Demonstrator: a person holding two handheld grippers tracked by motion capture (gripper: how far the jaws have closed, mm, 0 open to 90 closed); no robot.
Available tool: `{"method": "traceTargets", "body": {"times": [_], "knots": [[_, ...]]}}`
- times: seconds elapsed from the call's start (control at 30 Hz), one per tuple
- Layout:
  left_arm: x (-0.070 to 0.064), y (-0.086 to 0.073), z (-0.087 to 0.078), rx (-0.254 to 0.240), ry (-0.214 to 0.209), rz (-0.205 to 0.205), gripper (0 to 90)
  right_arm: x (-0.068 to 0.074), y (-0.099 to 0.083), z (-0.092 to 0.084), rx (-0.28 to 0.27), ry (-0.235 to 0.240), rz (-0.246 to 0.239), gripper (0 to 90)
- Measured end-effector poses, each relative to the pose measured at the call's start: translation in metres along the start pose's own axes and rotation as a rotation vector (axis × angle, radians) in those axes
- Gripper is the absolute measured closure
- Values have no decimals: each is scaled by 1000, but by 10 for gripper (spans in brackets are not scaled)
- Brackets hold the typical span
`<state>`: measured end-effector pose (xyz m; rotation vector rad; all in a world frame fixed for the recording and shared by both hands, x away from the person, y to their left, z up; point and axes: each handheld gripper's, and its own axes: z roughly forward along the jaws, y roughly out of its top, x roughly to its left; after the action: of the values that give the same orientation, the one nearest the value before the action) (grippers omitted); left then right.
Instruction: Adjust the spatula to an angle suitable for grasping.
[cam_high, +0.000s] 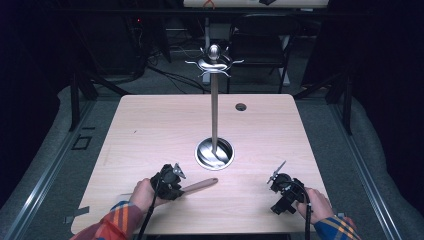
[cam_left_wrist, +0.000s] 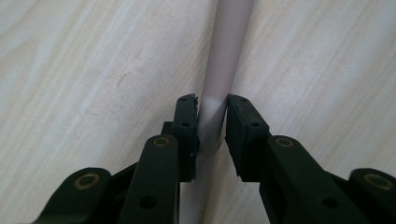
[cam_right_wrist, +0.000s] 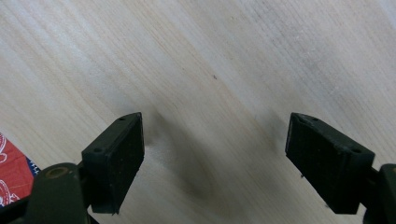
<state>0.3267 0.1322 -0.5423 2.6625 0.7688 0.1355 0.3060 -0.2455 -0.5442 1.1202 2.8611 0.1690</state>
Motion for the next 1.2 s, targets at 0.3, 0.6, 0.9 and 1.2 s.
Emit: {"method": "traceTargets", "body": {"times": [0.3, 0.6, 0.9, 1.2], "knots": [[9, -4, -6, -23, 31, -39, 770, 0, -1, -1, -4, -3, 5, 191], [24, -8, -8, -36, 58, -104, 773, 0, -1, -1, 5, -4, 5, 191], [42, -11, -6, -29, 69, -188, 770, -2, 0, -1, 20, -7, -4, 191], [46, -11, -6, -10, 64, -221, 664, 0, -2, -1, -3, 2, 11, 191]]}}
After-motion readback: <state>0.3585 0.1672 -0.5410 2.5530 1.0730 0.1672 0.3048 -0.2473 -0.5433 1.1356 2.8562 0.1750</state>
